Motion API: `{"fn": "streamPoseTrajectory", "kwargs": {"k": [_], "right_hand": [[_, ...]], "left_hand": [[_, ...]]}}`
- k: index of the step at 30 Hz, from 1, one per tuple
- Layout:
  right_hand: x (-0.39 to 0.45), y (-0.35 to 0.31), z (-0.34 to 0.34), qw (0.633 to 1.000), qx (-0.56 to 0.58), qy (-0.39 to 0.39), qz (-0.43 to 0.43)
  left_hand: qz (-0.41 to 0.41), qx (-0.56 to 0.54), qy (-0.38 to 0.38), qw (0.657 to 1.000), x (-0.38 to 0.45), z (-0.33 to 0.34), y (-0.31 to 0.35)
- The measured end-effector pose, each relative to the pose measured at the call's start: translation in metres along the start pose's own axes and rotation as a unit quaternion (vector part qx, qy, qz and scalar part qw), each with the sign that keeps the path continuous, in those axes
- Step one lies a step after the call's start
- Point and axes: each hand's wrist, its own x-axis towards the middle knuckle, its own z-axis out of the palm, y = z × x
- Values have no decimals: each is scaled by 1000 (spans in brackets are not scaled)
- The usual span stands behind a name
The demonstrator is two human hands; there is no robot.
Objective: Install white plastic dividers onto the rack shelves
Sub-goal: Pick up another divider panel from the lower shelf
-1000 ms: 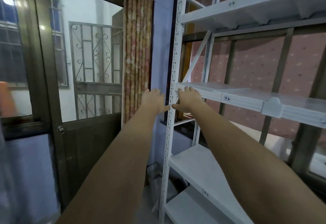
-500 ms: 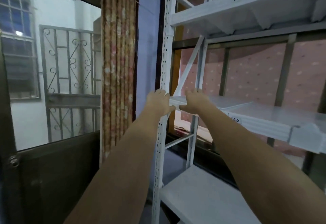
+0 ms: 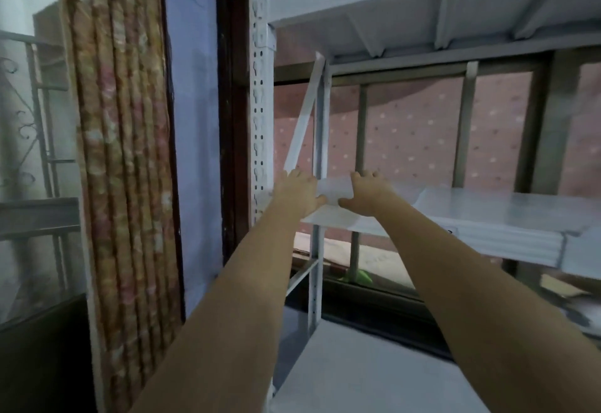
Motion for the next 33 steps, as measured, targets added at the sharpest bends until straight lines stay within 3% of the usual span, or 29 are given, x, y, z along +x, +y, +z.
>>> {"fn": "streamPoseTrajectory", "kwargs": {"k": [11, 18, 27, 33], "right_hand": [[41, 6, 11, 985, -28, -41, 168], [80, 35, 25, 962, -27, -76, 262], [115, 48, 37, 913, -75, -172, 362], [134, 46, 42, 902, -72, -188, 383]], "left_hand": [[75, -156, 1, 985, 69, 34, -18], [66, -151, -30, 986, 119, 47, -15], [6, -98, -159, 982, 170, 85, -16], [-16, -144, -259, 955, 194, 99, -11]]}}
